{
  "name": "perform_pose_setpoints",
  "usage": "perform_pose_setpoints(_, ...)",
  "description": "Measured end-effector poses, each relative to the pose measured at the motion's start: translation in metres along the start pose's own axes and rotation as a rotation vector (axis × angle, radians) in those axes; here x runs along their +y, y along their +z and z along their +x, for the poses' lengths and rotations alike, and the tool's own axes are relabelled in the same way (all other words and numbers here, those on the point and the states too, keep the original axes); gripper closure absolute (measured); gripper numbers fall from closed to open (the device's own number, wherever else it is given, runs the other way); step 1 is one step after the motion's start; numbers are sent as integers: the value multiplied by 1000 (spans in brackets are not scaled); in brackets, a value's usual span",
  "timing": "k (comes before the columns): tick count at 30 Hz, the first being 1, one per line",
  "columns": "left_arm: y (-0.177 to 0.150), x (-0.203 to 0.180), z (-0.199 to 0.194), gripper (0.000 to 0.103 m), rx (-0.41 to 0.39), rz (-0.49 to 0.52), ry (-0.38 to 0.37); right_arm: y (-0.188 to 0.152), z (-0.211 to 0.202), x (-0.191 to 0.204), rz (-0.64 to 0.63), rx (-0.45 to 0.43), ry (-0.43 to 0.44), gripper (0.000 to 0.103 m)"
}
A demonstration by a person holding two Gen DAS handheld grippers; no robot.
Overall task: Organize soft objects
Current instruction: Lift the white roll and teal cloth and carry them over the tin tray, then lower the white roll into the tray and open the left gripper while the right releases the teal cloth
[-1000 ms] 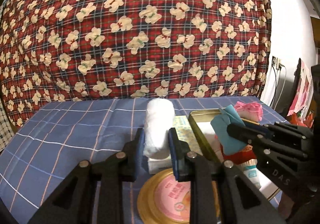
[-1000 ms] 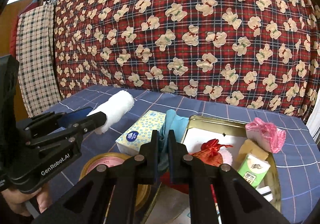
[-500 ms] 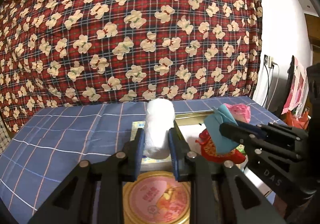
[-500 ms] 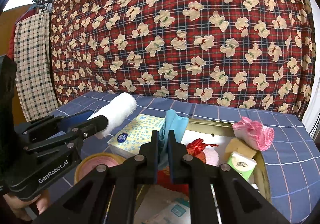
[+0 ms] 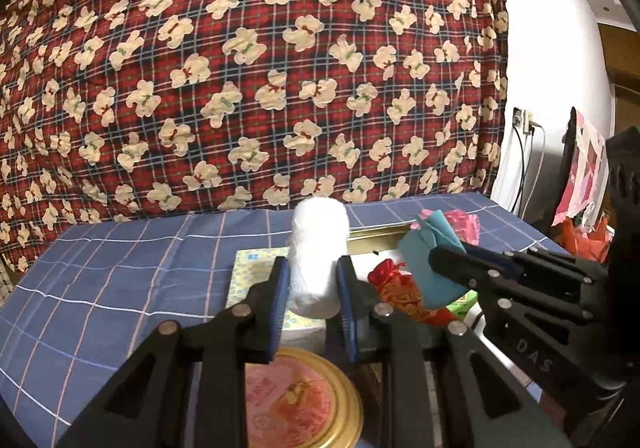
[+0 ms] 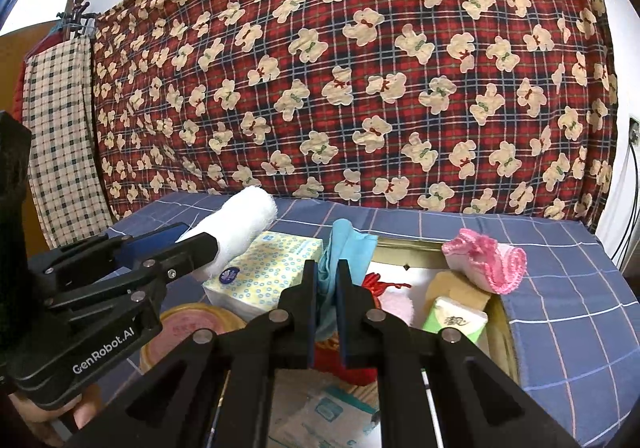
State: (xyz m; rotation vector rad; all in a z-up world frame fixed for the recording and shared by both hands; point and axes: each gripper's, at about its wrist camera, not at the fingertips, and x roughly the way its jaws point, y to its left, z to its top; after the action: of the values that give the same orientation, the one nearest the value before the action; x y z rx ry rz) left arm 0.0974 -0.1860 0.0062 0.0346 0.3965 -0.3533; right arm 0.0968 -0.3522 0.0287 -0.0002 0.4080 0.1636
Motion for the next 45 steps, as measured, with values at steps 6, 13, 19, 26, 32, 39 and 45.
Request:
perform_pose_setpoints(6,1,-13,2,81,2,11,-20,0,-6,-12,12,-7,-16,94)
perform_pose_setpoints(13,3,-29,9,81,17,29,-46,0,-12,-30,25,-9,-40,94)
perform_pose_setpoints(19,4,-37,15,81,35,28,-62,0,-18,-44,35,-7,-62,94)
perform_pose_setpoints(26,8,-45,18,81,38,39,-73,1,-22,-57,37,-6,-86,94)
perform_pose_setpoints(32,14,-52,26,81,54,53,-85,1,-25,-70,53,-1,-106,94)
perform_pose_setpoints(39,22,-55,48,81,90,53,-84,6,-10,-79,62,31,-102,94)
perform_pose_setpoints(45,27,-56,62,81,118,43,-75,12,7,-84,59,58,-98,94)
